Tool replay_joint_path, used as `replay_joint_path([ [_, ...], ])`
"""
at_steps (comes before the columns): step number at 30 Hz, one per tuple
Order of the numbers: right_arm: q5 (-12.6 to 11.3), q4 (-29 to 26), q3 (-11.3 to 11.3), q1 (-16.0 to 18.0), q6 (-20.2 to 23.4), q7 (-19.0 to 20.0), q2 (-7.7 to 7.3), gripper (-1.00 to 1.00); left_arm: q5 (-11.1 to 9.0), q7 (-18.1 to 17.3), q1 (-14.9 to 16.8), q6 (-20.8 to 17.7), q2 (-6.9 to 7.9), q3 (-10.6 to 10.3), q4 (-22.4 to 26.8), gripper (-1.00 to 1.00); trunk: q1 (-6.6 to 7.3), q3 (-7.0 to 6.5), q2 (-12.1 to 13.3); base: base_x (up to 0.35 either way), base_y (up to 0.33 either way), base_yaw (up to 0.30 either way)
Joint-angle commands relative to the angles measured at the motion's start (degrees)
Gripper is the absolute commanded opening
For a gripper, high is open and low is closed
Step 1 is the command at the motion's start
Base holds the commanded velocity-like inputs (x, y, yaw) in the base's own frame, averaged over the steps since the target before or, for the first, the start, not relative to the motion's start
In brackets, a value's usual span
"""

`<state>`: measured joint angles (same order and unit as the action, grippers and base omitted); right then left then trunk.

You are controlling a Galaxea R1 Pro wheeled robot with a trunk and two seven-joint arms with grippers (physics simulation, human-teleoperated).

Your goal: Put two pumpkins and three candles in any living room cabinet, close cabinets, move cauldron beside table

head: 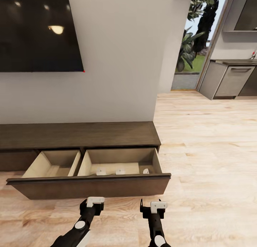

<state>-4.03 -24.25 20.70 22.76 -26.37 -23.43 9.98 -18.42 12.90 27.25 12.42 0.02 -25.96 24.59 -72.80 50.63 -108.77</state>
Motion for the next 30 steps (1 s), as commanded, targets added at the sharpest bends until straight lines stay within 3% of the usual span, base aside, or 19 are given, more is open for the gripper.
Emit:
replay_joint_path([
  [1,-0.4,0.1,0.5,0.1,-0.2,-0.4,-0.04,1.00,-0.4,0.4,0.1,0.2,0.05,-0.5,-0.1,1.00,-0.01,0.04,0.0,0.137,0.064,0.000],
  [14,-0.5,0.1,0.5,0.1,-0.2,1.1,-0.01,1.00,-0.4,0.5,0.1,0.2,0.05,-0.5,-0.3,1.00,-0.01,0.04,0.0,0.108,0.018,0.000],
  [20,-2.6,0.1,0.6,0.1,-0.2,2.3,-0.07,1.00,-0.4,0.5,0.0,0.3,-0.03,-0.5,-0.2,1.00,-0.01,0.04,0.0,0.022,0.001,0.000],
  [30,-3.4,0.1,0.5,0.1,-0.3,2.5,-0.13,1.00,-0.4,1.1,0.0,0.4,-0.11,-0.5,0.2,1.00,-0.01,0.04,0.0,0.002,0.000,0.000],
])
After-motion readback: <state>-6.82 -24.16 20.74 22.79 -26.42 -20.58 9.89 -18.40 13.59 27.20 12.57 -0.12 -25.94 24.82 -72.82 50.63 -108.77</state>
